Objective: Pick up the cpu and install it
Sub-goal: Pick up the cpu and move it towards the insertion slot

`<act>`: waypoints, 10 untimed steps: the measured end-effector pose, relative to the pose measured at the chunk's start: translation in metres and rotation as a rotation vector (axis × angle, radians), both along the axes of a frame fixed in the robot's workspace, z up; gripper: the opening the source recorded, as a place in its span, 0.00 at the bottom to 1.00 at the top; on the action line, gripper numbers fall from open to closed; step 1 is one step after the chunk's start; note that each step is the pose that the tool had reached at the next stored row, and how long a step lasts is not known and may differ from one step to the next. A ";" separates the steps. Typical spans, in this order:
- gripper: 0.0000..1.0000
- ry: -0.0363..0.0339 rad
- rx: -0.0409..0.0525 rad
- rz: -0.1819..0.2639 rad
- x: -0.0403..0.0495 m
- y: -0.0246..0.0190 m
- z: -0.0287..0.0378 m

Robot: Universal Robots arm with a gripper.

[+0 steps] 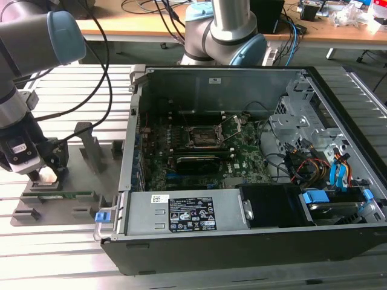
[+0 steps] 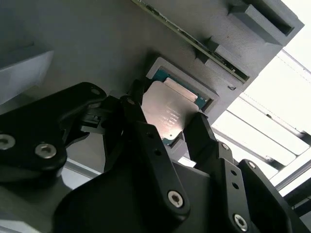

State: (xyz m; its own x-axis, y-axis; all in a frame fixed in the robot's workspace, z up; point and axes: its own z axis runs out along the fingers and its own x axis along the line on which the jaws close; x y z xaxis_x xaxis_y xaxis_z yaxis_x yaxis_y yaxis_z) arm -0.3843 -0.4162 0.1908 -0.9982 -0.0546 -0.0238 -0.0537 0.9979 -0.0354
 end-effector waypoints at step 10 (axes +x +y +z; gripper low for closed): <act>0.60 0.0001 -0.0001 0.000 0.0000 0.0000 -0.0019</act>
